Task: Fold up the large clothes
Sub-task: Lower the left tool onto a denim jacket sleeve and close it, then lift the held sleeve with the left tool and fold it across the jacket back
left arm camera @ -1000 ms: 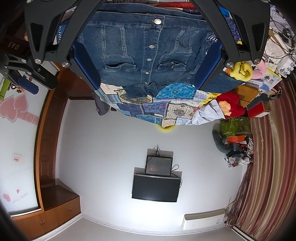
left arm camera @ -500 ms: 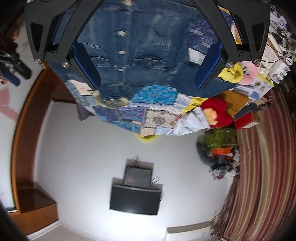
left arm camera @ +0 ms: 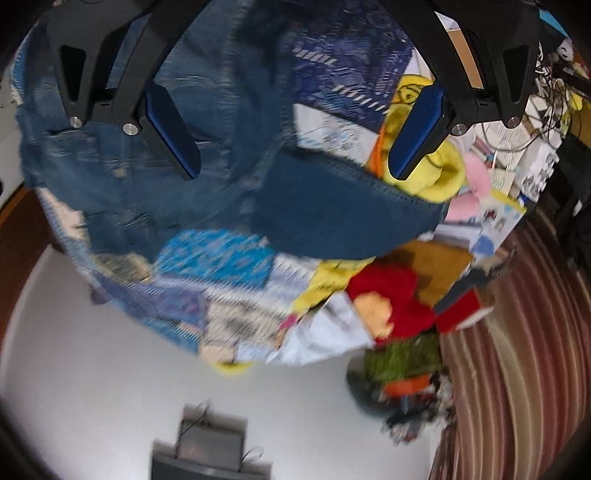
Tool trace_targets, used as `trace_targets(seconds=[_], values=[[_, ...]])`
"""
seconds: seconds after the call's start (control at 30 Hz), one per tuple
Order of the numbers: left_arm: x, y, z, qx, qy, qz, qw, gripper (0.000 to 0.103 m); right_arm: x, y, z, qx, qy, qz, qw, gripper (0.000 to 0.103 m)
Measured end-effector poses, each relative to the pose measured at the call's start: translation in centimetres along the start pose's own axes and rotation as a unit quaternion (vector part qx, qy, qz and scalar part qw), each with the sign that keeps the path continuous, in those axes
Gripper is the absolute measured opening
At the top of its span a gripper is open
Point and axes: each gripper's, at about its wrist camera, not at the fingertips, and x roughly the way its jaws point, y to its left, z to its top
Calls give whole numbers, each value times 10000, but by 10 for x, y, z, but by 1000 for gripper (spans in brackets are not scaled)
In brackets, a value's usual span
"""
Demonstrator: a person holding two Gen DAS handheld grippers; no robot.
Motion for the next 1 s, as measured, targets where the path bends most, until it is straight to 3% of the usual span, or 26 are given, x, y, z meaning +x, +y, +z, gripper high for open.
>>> trace_targets(seconds=[0.1, 0.3, 0.4, 0.53, 0.6, 0.73, 0.83, 1.0], values=[[44, 15, -6, -49, 585, 175, 9981, 102, 49, 14, 10, -344, 403, 153, 9985, 103], [109, 49, -21, -635, 1304, 274, 9890, 102, 136, 37, 12, -663, 1169, 514, 9896, 103], [130, 61, -23, -916, 1518, 216, 9839, 100, 172, 46, 9, -725, 1517, 675, 9835, 103], [146, 76, -15, -1402, 1519, -80, 9784, 93, 205, 60, -1, -980, 1827, 716, 9757, 103], [152, 84, -7, -1617, 1473, -215, 9755, 85, 218, 67, -6, -1121, 1953, 777, 9712, 103], [168, 102, 3, -2099, 1443, -143, 9669, 71, 236, 78, -14, -1283, 2157, 959, 9632, 103], [175, 110, 7, -2369, 1470, 37, 9604, 52, 247, 81, -19, -1260, 2322, 1010, 9592, 103], [160, 100, 14, -2068, 1296, 365, 9691, 18, 252, 75, -23, -1037, 2531, 1067, 9559, 103]])
